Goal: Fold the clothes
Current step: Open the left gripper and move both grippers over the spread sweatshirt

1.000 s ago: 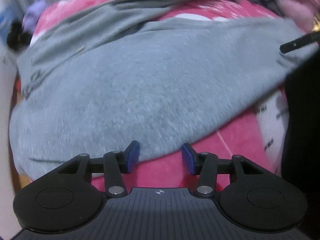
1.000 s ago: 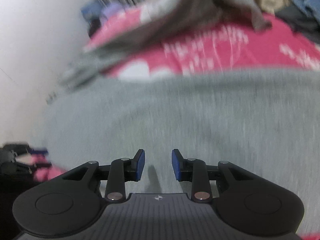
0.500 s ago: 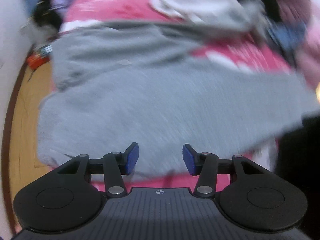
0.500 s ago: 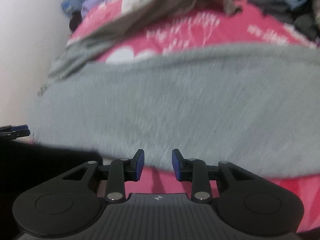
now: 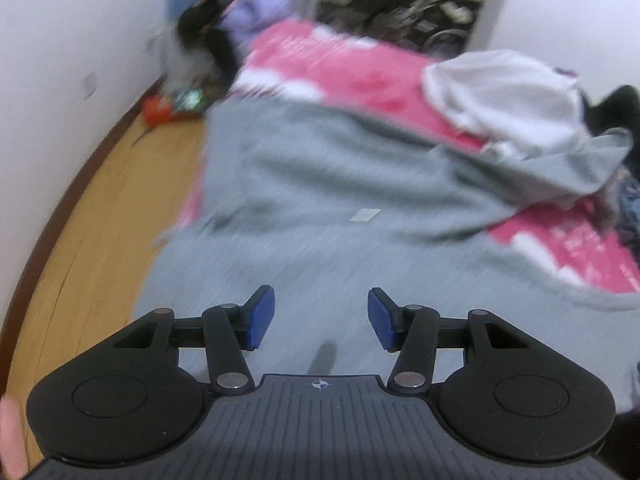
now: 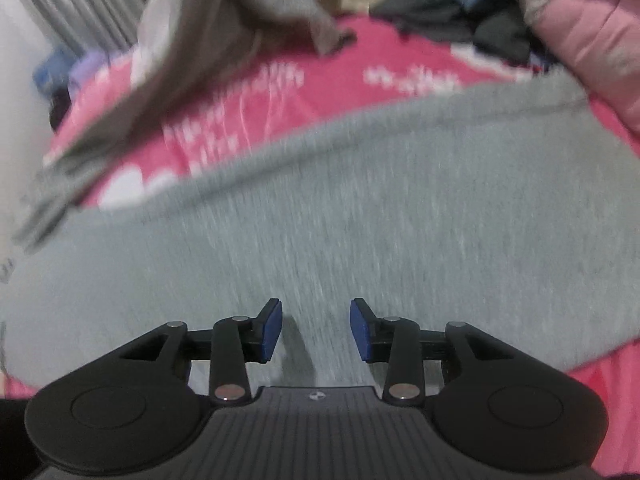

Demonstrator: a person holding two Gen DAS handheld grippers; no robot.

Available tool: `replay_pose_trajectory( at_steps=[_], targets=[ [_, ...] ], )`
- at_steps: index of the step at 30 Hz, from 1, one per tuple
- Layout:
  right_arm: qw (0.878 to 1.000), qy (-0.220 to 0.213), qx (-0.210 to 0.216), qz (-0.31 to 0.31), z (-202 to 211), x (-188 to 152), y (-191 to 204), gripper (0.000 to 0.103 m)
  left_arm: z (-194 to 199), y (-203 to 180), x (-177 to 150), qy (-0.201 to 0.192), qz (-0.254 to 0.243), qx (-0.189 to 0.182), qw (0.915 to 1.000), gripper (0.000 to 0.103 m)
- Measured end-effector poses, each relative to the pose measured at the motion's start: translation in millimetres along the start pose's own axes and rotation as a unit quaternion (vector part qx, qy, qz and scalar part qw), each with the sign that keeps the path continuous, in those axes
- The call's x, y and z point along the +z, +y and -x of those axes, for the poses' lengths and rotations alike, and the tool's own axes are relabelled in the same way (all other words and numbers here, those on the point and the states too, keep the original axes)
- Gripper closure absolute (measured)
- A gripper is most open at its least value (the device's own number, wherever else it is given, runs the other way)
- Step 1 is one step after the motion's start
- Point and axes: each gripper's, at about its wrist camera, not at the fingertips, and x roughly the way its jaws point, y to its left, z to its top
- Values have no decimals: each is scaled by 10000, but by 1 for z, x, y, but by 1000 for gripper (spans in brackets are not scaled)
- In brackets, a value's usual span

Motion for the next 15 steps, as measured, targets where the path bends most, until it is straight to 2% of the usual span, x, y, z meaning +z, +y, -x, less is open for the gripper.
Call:
replay_pose_trajectory(
  at_steps=[3,9,11,15],
  targets=[
    [9998,-126,-129,-92,-2,5,-5,63,-19,-33,22,-199,-265,-372,9988,51],
    [9974,-552,-336,305,-6,35,9,63,-68,-115,47,-335,-671,-1064,9915,51],
    [9967,-691,-253,337,-10,45,11,63,-82,-146,50,-378,-937,-1233,9872,51],
    [9953,-937,-60,234,-24,67,8,63,-102,-210,55,-444,-1702,-1496,9730,50]
  ],
)
